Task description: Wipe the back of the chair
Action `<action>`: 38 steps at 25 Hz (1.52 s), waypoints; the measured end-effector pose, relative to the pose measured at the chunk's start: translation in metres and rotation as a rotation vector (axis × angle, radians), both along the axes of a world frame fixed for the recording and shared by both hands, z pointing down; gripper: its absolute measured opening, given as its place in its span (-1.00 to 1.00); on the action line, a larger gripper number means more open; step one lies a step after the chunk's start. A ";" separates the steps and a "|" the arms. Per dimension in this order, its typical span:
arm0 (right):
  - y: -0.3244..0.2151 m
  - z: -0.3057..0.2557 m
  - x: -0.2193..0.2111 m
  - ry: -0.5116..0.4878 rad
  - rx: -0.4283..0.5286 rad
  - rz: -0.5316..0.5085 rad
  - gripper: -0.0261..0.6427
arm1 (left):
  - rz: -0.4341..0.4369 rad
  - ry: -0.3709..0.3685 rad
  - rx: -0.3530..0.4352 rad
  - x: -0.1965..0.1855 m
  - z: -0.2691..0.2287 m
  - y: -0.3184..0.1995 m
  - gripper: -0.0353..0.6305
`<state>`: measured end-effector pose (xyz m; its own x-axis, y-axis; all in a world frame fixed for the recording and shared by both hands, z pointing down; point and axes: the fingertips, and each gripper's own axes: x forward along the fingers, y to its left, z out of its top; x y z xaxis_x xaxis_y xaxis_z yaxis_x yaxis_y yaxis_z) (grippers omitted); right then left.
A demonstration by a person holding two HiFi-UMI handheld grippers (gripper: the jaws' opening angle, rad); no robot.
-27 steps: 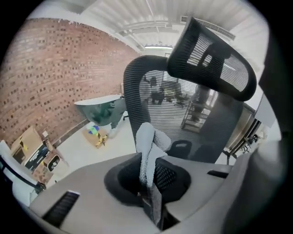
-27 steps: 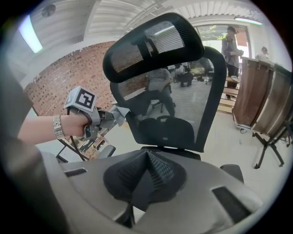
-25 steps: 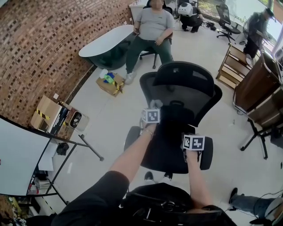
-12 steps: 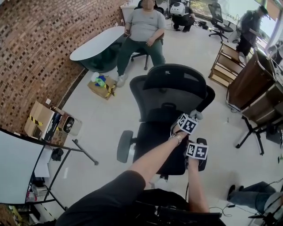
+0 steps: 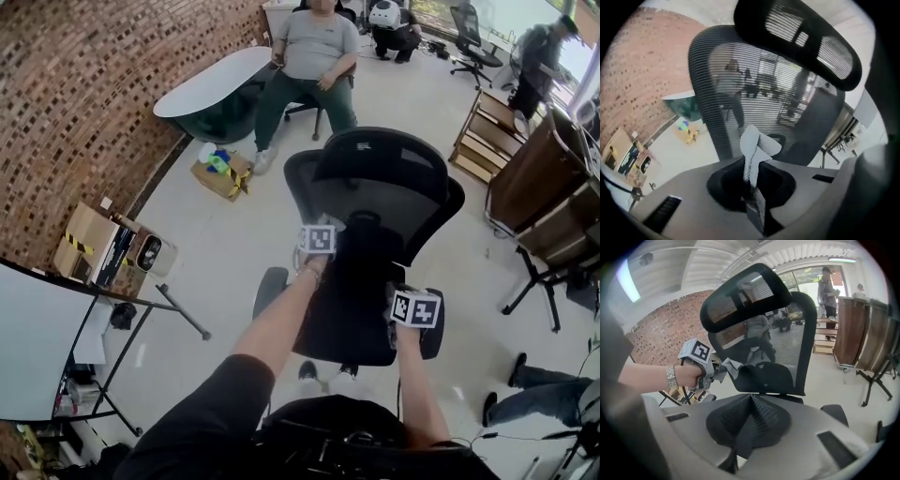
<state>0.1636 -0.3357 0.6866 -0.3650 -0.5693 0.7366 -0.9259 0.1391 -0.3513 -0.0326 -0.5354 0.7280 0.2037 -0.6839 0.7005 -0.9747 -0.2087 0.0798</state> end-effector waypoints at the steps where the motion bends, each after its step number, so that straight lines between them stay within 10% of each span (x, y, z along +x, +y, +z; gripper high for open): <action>1: -0.001 -0.001 -0.007 0.001 0.005 -0.021 -0.92 | -0.047 -0.006 -0.020 -0.018 0.003 0.005 -0.81; 4: -0.001 -0.004 -0.023 0.003 0.012 -0.053 -0.92 | -0.050 0.028 -0.047 -0.015 0.004 0.020 -0.81; 15: 0.013 -0.033 0.050 0.074 0.077 0.162 -0.91 | 0.578 0.175 0.061 0.259 -0.032 0.073 -0.81; 20: 0.025 -0.035 0.064 0.063 0.072 0.188 -0.91 | 0.444 0.054 0.069 0.192 -0.017 0.015 -0.81; 31: 0.024 -0.031 0.031 0.069 0.071 0.090 -0.91 | -0.090 -0.085 -0.060 -0.102 -0.005 0.024 -0.81; 38: 0.001 -0.062 -0.030 0.071 0.172 -0.001 -0.91 | 0.003 0.198 0.119 -0.038 -0.075 0.080 -0.81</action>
<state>0.1340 -0.3345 0.6247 -0.3161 -0.6890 0.6522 -0.9473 0.1920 -0.2564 -0.0711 -0.4555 0.6526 0.3314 -0.7587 0.5609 -0.9419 -0.2314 0.2436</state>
